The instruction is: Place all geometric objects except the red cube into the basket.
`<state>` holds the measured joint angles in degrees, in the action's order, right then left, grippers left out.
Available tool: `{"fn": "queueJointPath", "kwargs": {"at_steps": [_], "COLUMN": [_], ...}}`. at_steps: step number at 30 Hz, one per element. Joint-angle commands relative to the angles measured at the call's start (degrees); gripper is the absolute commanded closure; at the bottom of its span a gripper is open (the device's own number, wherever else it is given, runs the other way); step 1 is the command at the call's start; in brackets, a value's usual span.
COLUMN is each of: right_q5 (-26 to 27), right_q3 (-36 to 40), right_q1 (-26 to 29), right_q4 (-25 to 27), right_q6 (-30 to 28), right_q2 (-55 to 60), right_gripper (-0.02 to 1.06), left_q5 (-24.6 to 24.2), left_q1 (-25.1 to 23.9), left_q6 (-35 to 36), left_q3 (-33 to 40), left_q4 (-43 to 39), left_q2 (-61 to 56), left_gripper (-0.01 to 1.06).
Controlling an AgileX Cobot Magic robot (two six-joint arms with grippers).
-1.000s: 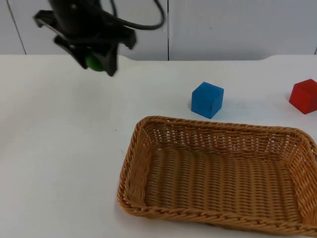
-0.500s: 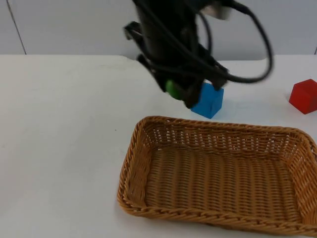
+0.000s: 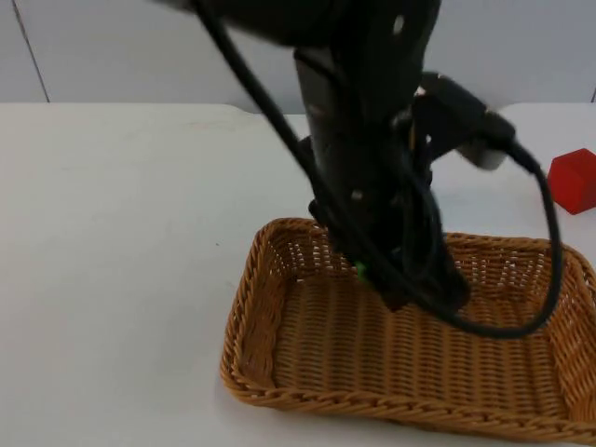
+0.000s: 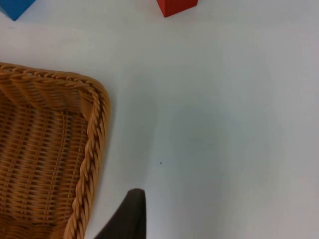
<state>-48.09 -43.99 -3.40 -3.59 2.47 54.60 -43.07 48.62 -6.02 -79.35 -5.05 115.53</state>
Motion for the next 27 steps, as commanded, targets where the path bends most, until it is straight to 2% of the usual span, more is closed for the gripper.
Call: {"fn": "queueJointPath", "kwargs": {"at_steps": [1, 5, 8, 10, 11, 12, 16, 17, 20, 22, 25, 27], "right_q5": [-0.09, -0.09, -0.09, -0.09, -0.09, -0.09, -0.09, -0.09, -0.09, -0.09, -0.09, -0.09], "right_q3": [-0.49, -0.49, -0.49, -0.49, -0.49, -0.49, -0.49, -0.49, -0.49, -0.49, -0.49, -0.49], "right_q1": [0.39, 0.39, 0.39, 0.39, 0.39, 0.39, 0.39, 0.39, 0.39, 0.39, 0.39, 0.39], "right_q4": [-0.24, -0.24, -0.24, -0.24, -0.13, -0.13, -0.13, -0.13, -0.13, -0.13, -0.13, -0.13], "right_q6": [-0.37, -0.37, -0.37, -0.37, -0.37, -0.37, -0.37, -0.37, -0.37, -0.37, -0.37, -0.37], "right_q2": [-0.18, -0.18, -0.18, -0.18, -0.18, -0.18, -0.18, -0.18, -0.18, -0.18, -0.18, -0.18], "right_gripper": [-0.01, -0.01, -0.01, -0.01, -0.01, -0.01, -0.01, -0.01, -0.01, -0.01, -0.01, -0.01], "left_q5": [3.99, 7.19, 7.29, 6.91, 6.76, 6.76, 6.02, 6.02, 5.27, 4.17, 1.82, -1.76], "left_q1": [-0.03, -0.03, -0.03, -0.03, -0.03, -0.03, -0.03, -0.03, -0.03, -0.03, -0.03, -0.03], "left_q6": [1.27, 2.3, 2.42, 2.42, 2.42, 2.42, 4.27, 4.27, 4.53, 4.53, 4.53, 4.67], "left_q3": [1.67, 3.06, 3.06, 3.06, 3.06, 3.06, 3.06, 3.06, 3.06, 3.06, 3.06, 3.06], "left_q4": [-1.6, -2.28, -2.29, -1.94, -1.8, -1.8, -1.66, -1.66, -0.58, 0.25, 0.39, 0.53], "left_q2": [-0.64, -0.28, 0.89, 2.85, 4.29, 4.29, 6.2, 6.2, 5.23, 3.58, 1.53, -1.19], "left_gripper": [1.05, 1.05, 1.05, 1.0, 0.92, 0.92, 0.51, 0.51, 0.15, 0.0, 0.0, 0.0]}}
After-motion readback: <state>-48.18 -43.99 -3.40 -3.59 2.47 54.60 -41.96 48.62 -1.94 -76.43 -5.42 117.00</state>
